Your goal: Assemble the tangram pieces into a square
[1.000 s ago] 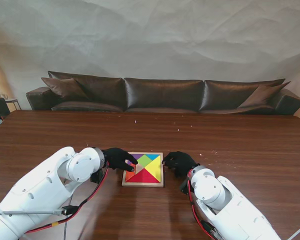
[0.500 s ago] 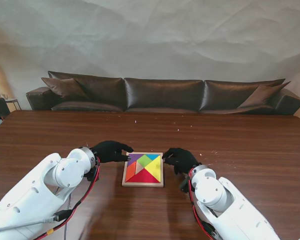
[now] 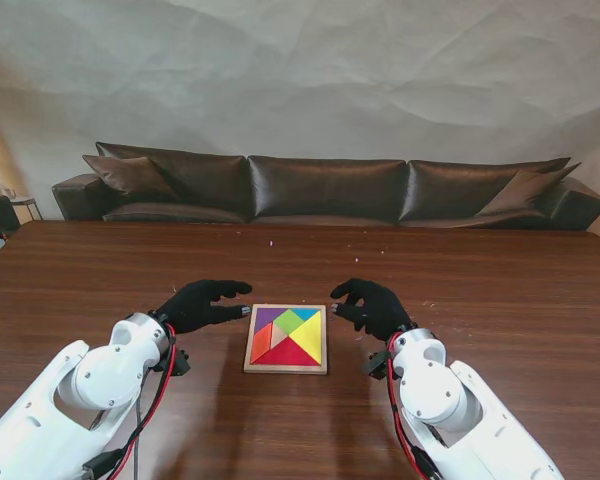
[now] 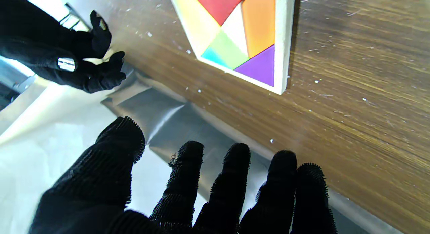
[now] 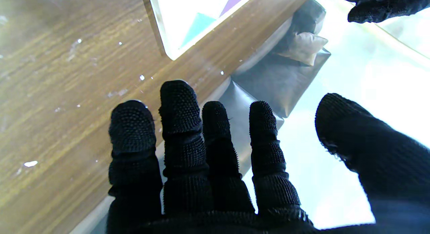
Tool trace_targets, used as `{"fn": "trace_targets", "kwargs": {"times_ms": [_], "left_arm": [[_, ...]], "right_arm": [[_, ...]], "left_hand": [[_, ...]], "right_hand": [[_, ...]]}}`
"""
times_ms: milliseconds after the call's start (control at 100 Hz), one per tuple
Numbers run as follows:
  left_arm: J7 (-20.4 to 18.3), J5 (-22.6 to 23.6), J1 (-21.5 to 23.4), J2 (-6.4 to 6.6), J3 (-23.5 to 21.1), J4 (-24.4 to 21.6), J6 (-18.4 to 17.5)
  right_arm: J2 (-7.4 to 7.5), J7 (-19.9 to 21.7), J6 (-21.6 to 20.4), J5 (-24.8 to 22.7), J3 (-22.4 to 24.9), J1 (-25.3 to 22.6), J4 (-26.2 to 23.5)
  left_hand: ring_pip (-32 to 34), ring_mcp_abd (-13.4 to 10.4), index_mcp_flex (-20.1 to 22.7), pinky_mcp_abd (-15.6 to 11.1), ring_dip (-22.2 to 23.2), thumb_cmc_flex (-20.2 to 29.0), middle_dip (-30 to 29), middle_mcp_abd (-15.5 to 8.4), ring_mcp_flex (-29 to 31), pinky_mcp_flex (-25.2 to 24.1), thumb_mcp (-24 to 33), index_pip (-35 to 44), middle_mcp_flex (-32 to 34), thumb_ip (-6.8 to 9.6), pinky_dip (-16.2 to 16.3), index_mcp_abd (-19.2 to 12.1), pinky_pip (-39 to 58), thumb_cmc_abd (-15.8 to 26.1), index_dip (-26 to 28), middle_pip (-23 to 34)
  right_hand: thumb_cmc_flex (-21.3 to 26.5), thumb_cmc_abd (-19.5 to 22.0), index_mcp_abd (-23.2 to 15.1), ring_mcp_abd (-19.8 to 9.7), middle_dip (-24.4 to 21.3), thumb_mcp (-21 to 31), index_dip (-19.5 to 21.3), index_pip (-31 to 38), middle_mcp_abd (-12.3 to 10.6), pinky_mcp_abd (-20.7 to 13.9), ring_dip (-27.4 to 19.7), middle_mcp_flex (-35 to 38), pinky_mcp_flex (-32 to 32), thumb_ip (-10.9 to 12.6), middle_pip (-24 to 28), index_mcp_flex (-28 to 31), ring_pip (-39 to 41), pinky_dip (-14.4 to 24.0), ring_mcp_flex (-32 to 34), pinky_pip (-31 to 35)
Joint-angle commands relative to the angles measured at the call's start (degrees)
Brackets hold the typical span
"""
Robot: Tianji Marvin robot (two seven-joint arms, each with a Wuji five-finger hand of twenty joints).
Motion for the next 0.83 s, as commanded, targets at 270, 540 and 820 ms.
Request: {"fn": "trace_targets", "kwargs": {"times_ms": [270,540,820], "left_arm": [[6.52,-3.66,5.09,-2.22,-1.56,-1.23,-2.95],[9.09,-4.48,7.4,-2.79,-2.74,-2.73,-3.7],[9.94,-4.51,8.18,-2.97,-3.18,-3.35,-3.43]], "right_arm": [[1.5,1.03,-8.82,-3.91,4.21,-4.55,-3.19],[1.52,-1.32,-13.19,-6.39,5.43,-5.56,-3.91],[1.59,-1.66,-13.93,-7.17,5.82,-6.06,-4.35]], "left_hand": [[-2.87,0.08,-2.72,1.84,-3.63,-0.87,-3.31,-0.41,-3.95,2.68,-1.21,-1.34,-4.43,0.86,-1.33,3.32,-15.8,-2.96,1.85,-1.23],[-3.23,0.58,-3.77,1.82,-3.8,-0.61,-3.49,0.17,-4.8,2.52,-2.55,-1.92,-5.3,1.0,2.21,4.13,-19.53,-2.16,2.02,-1.48],[-3.4,0.86,-3.9,1.73,-3.85,-0.16,-3.57,0.32,-5.13,1.78,-3.26,-2.01,-5.56,1.12,2.85,4.03,-20.25,-1.84,2.07,-1.57]], "right_hand": [[-2.51,-5.33,-4.85,0.37,-4.31,-3.86,0.84,-2.4,-3.57,2.19,-5.87,-5.95,-17.86,-1.04,-5.18,-2.59,-13.81,-2.75,-7.92,-12.54],[-2.96,-6.15,-5.09,0.05,-4.76,-3.91,1.12,-2.59,-3.61,2.24,-6.48,-5.44,-18.03,-1.16,-5.33,-2.04,-15.38,-2.9,-8.03,-13.77],[-2.92,-5.87,-4.48,0.08,-4.95,-3.56,1.28,-2.76,-3.42,2.33,-6.54,-4.71,-17.7,-1.11,-5.45,-1.76,-15.73,-2.9,-7.44,-14.3]]}}
